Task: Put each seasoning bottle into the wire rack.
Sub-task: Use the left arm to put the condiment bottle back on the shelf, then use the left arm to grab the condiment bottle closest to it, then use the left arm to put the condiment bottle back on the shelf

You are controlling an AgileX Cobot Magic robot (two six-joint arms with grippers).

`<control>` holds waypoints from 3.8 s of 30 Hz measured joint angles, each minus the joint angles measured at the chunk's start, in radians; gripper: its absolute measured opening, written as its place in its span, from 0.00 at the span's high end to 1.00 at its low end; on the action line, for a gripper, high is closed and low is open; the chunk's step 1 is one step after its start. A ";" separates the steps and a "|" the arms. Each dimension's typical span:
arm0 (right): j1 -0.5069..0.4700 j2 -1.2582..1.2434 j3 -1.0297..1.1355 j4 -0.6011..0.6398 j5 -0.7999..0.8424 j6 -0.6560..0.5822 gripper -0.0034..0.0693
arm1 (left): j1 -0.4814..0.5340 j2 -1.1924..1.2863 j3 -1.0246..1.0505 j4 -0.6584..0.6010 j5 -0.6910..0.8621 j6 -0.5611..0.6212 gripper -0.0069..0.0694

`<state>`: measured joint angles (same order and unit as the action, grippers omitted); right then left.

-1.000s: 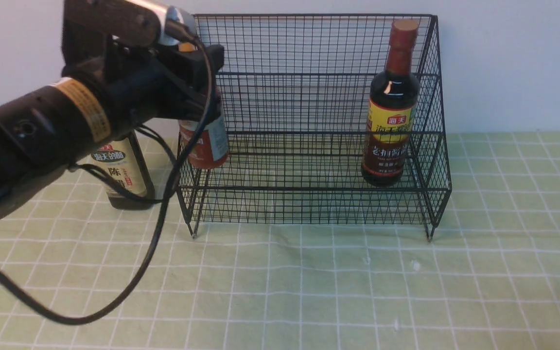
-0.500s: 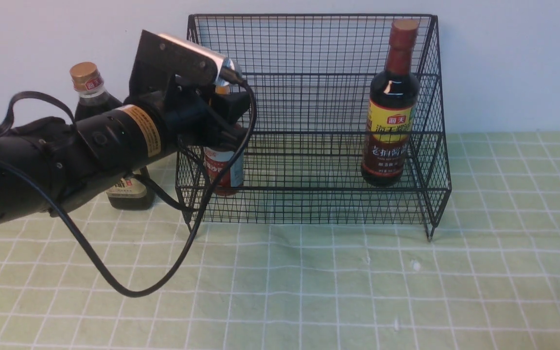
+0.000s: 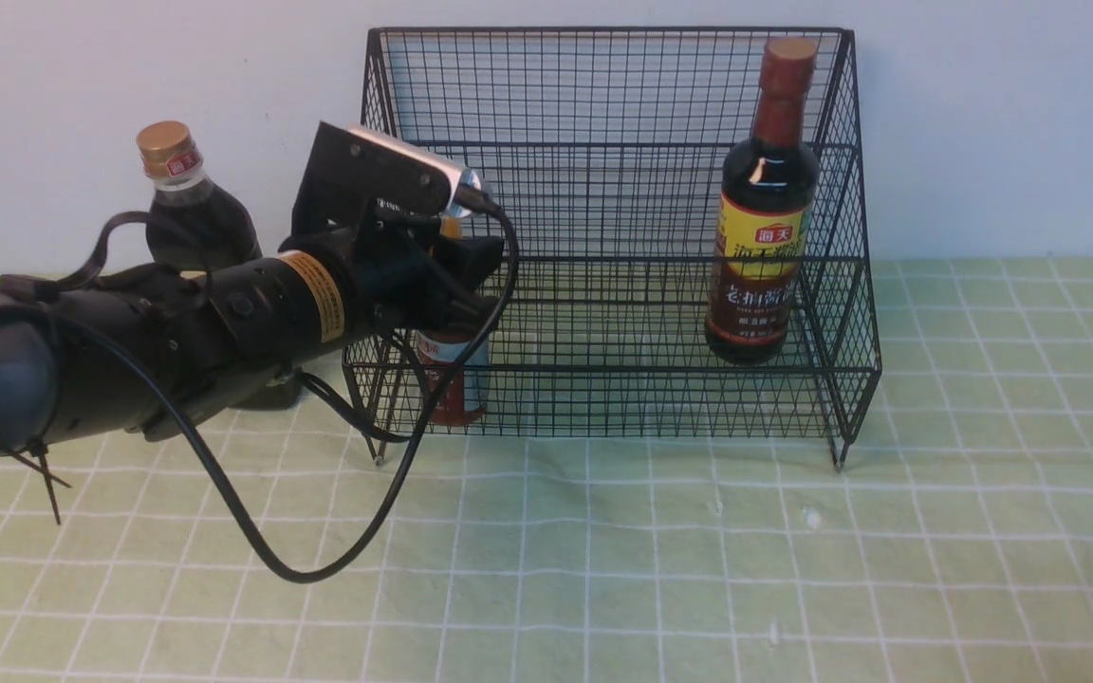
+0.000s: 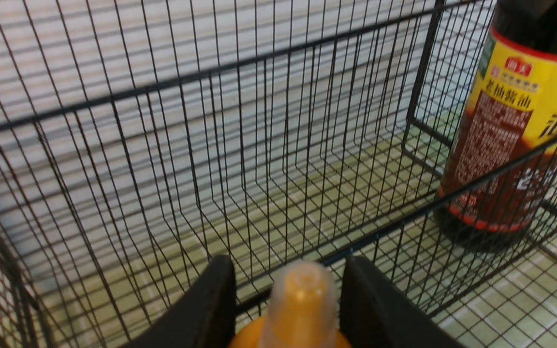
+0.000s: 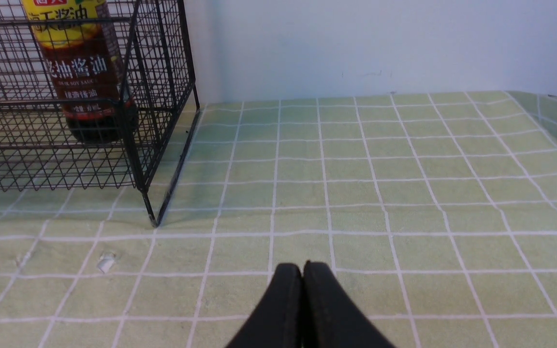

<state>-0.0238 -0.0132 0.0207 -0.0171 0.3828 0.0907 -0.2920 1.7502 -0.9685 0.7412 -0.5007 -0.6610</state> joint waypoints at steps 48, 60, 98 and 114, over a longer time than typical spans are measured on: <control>0.000 0.000 0.000 0.000 0.000 0.001 0.97 | 0.313 -0.251 -0.003 -0.256 0.068 0.216 0.25; 0.000 0.000 0.000 0.000 0.000 0.001 0.97 | 0.313 -0.097 -0.003 -0.353 0.054 0.279 0.25; 0.000 0.000 0.000 0.000 0.001 0.001 0.97 | 0.155 -0.349 -0.438 -0.400 0.574 0.211 0.50; 0.000 0.000 0.000 0.000 0.001 0.002 0.97 | 0.011 -0.194 -0.510 -0.419 0.512 0.178 0.50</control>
<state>-0.0238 -0.0132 0.0207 -0.0171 0.3836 0.0926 -0.2810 1.5565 -1.4790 0.3220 0.0118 -0.4832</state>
